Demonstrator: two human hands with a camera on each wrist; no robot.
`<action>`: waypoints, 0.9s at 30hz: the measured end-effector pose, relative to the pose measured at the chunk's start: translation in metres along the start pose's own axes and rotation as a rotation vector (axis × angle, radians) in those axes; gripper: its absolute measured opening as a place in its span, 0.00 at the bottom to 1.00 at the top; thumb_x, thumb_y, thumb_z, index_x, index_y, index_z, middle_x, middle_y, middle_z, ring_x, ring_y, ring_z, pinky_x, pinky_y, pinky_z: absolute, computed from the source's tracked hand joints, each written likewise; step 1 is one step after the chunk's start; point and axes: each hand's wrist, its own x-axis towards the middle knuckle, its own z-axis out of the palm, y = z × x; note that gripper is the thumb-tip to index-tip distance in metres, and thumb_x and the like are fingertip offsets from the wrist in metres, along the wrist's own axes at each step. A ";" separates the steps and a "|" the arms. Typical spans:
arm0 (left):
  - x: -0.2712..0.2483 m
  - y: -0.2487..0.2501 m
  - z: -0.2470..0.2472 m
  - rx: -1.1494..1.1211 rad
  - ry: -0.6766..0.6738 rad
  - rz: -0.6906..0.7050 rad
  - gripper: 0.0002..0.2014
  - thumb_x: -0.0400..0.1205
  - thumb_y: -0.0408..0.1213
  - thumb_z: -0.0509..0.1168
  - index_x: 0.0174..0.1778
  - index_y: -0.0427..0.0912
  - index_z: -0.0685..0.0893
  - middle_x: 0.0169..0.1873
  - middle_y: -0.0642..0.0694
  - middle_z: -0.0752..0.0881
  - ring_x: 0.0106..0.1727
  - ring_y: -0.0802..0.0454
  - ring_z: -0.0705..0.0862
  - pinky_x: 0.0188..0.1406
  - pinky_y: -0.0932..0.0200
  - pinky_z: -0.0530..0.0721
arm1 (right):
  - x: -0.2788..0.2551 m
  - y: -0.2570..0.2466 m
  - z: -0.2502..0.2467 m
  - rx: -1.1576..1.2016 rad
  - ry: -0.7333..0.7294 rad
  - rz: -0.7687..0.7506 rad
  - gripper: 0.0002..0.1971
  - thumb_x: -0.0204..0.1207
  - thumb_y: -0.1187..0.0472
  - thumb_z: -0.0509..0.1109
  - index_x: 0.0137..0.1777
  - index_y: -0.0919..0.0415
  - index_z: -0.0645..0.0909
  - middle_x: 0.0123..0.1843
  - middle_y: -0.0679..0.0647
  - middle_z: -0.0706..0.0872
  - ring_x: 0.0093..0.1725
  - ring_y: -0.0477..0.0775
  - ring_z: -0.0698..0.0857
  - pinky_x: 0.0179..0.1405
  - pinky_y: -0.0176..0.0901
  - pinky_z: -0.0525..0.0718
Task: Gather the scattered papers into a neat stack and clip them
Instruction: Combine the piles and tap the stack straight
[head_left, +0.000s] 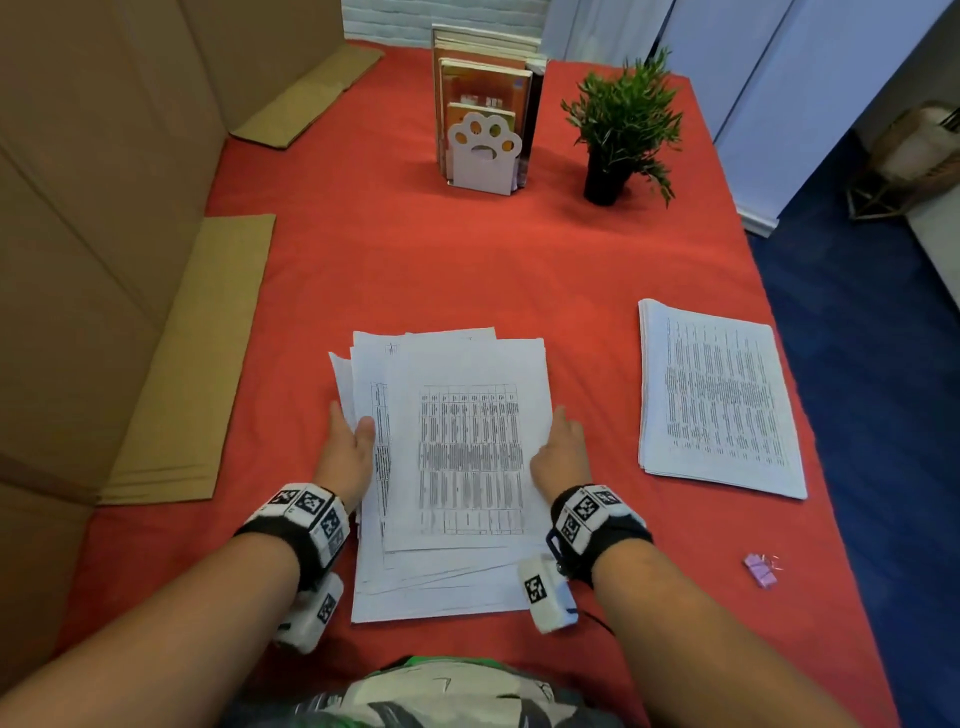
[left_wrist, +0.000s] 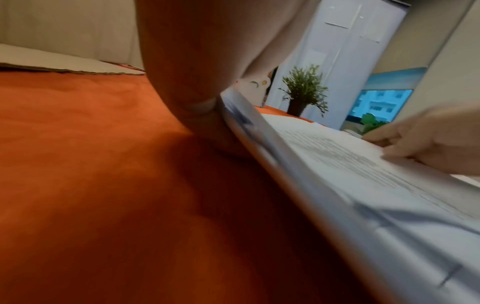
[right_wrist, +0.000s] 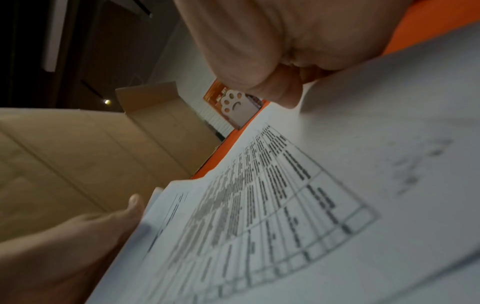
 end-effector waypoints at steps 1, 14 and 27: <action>-0.002 0.002 0.005 0.003 -0.004 -0.001 0.28 0.87 0.41 0.50 0.82 0.38 0.50 0.72 0.50 0.67 0.75 0.52 0.66 0.72 0.63 0.59 | -0.002 -0.003 0.004 -0.012 -0.015 -0.014 0.37 0.74 0.79 0.54 0.83 0.66 0.49 0.78 0.67 0.62 0.75 0.66 0.67 0.77 0.47 0.66; 0.000 -0.018 0.008 -0.185 -0.096 -0.172 0.22 0.79 0.40 0.68 0.68 0.50 0.72 0.58 0.44 0.84 0.59 0.41 0.84 0.62 0.36 0.82 | -0.013 -0.006 0.013 -0.150 -0.164 -0.095 0.35 0.77 0.73 0.56 0.83 0.61 0.48 0.79 0.63 0.58 0.72 0.67 0.66 0.74 0.48 0.65; -0.002 0.083 -0.014 -0.438 0.039 0.228 0.11 0.78 0.28 0.67 0.55 0.42 0.85 0.50 0.50 0.90 0.52 0.54 0.88 0.63 0.55 0.82 | -0.023 -0.076 -0.073 0.655 0.203 -0.428 0.15 0.76 0.75 0.63 0.51 0.53 0.72 0.45 0.43 0.83 0.42 0.29 0.83 0.48 0.24 0.80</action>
